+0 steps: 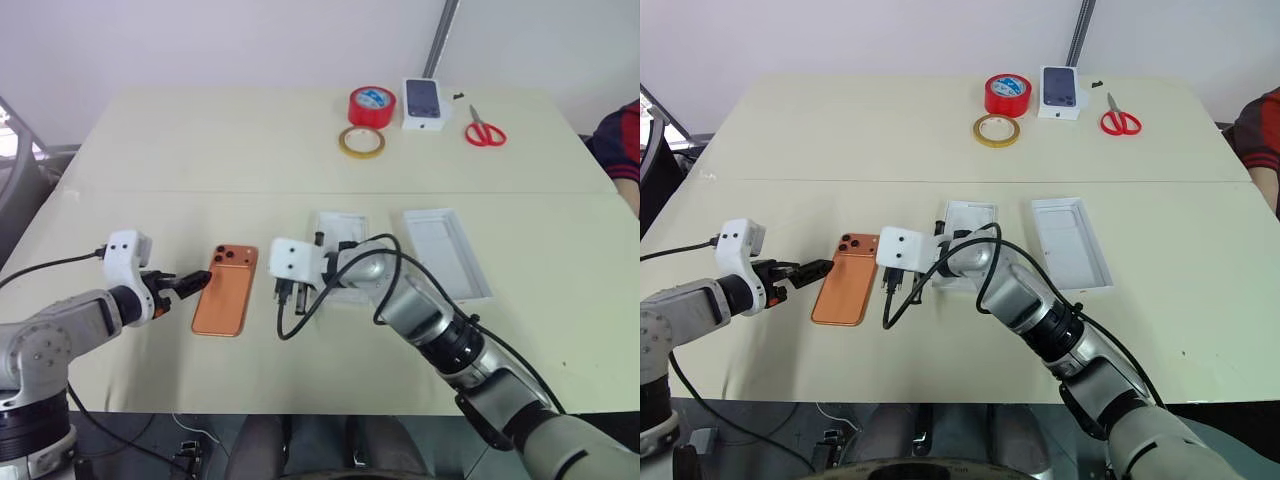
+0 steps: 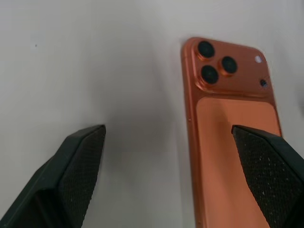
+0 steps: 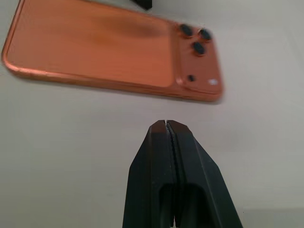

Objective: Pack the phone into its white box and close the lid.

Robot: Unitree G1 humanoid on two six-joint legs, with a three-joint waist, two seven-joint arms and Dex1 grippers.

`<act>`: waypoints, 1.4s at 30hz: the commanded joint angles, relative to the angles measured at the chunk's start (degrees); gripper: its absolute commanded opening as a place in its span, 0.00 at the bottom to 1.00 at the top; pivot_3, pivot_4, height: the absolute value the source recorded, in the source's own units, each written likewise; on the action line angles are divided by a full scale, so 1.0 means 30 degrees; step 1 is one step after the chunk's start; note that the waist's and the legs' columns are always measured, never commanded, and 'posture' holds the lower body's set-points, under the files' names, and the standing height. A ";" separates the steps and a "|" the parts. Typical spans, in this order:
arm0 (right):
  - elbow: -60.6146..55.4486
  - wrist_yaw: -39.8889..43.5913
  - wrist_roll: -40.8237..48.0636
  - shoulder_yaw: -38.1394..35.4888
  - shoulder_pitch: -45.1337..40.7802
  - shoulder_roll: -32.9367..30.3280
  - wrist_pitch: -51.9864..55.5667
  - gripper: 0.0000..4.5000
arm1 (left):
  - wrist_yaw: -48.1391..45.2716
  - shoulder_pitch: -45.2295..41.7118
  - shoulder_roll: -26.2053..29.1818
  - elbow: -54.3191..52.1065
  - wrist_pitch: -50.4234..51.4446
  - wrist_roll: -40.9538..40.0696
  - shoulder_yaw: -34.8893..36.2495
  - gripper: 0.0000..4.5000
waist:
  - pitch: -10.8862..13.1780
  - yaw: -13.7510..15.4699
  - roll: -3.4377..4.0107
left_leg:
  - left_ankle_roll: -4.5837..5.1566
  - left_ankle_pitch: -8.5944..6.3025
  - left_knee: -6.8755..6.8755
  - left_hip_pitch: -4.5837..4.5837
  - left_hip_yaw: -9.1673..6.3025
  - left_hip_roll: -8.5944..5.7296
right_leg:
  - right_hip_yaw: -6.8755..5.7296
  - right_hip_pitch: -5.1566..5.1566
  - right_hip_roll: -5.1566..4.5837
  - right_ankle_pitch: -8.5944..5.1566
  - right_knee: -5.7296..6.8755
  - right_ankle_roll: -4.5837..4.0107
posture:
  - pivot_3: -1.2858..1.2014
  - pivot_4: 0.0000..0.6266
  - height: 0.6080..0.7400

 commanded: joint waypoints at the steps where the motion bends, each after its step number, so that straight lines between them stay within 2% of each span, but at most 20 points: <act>1: 0.0407 0.0398 -0.0337 0.0713 -0.0620 0.0311 -0.0911 0.00 | 0.0191 0.0122 -0.1155 -0.1116 0.1892 -0.1249 0.0140 0.99 | -0.0002 -0.0025 0.0003 | -0.0006 0.0003 -0.0001 0.0000 0.0000 0.0001 | -0.0001 -0.0001 0.0002 0.0000 0.0000 0.0000 | 0.52 0.24 1.00; 9: 0.1470 0.0549 -0.1080 0.1170 -0.0761 0.0372 -0.1774 0.00 | 0.0701 -0.0501 -0.4460 -0.2319 0.3945 -0.2147 -0.0115 0.99 | -0.0032 0.0082 0.0000 | -0.0081 0.0044 0.0004 0.0005 -0.0002 -0.0013 | -0.0005 0.0018 -0.0005 0.0000 -0.0004 0.0001 | 0.52 0.24 1.00; 19: 0.1052 0.0568 -0.1341 0.0974 -0.0353 0.0220 -0.1437 0.00 | 0.2122 -0.1428 -0.6537 -0.1457 0.3959 -0.3784 0.0122 0.99 | -0.0060 0.0138 0.0002 | -0.0097 0.0053 0.0010 0.0019 -0.0011 -0.0031 | -0.0012 0.0044 -0.0018 0.0001 -0.0008 0.0002 | 0.52 0.24 1.00; 30: 0.0779 0.0565 -0.1454 0.0805 -0.0017 0.0268 -0.1077 0.00 | 0.3833 -0.1903 -0.5949 -0.0268 0.3959 -0.4759 0.1469 0.99 | -0.0064 -0.0012 -0.0008 | -0.0114 0.0062 0.0007 0.0016 -0.0016 -0.0024 | -0.0014 0.0036 -0.0009 0.0001 -0.0007 0.0003 | 0.52 0.24 1.00; 34: 0.0808 0.0518 -0.1452 0.0817 0.0009 0.0307 -0.1087 0.00 | 0.4642 -0.2038 -0.6193 0.0386 0.3959 -0.5652 0.2952 0.99 | -0.0064 -0.0060 -0.0008 | -0.0117 0.0064 0.0002 0.0016 -0.0017 -0.0019 | -0.0014 0.0029 -0.0005 0.0001 -0.0007 0.0002 | 0.52 0.24 1.00; 35: 0.0807 0.0514 -0.1447 0.0825 0.0013 0.0314 -0.1089 0.00 | 0.4810 -0.1997 -0.6216 0.0447 0.3958 -0.5888 0.3102 0.88 | -0.0064 -0.0062 -0.0008 | -0.0117 0.0064 0.0002 0.0016 -0.0016 -0.0018 | -0.0014 0.0028 -0.0005 0.0001 -0.0007 0.0002 | 0.52 0.24 1.00; 36: 0.0811 0.0514 -0.1442 0.0833 0.0013 0.0325 -0.1091 0.00 | 0.4959 -0.1932 -0.6192 0.0472 0.3958 -0.6103 0.3144 0.81 | -0.0063 -0.0064 -0.0010 | -0.0117 0.0064 0.0002 0.0016 -0.0016 -0.0017 | -0.0014 0.0027 -0.0005 0.0001 -0.0007 0.0002 | 0.52 0.24 1.00; 41: 0.0827 0.0499 -0.1450 0.0849 -0.0001 0.0352 -0.1131 0.00 | 0.5698 -0.1552 -0.6338 0.0559 0.3913 -0.7157 0.3394 0.29 | -0.0063 -0.0030 -0.0013 | -0.0118 0.0063 0.0000 0.0013 -0.0015 -0.0016 | -0.0013 0.0023 -0.0006 0.0001 -0.0010 0.0003 | 0.52 0.24 1.00; 42: 0.0820 0.0497 -0.1451 0.0843 0.0004 0.0341 -0.1143 0.00 | 0.5875 -0.1488 -0.6362 0.0637 0.3883 -0.7340 0.3456 0.29 | -0.0069 -0.0012 -0.0023 | -0.0119 0.0063 0.0000 0.0012 -0.0017 -0.0016 | -0.0014 0.0023 -0.0006 0.0001 -0.0010 0.0003 | 0.52 0.24 1.00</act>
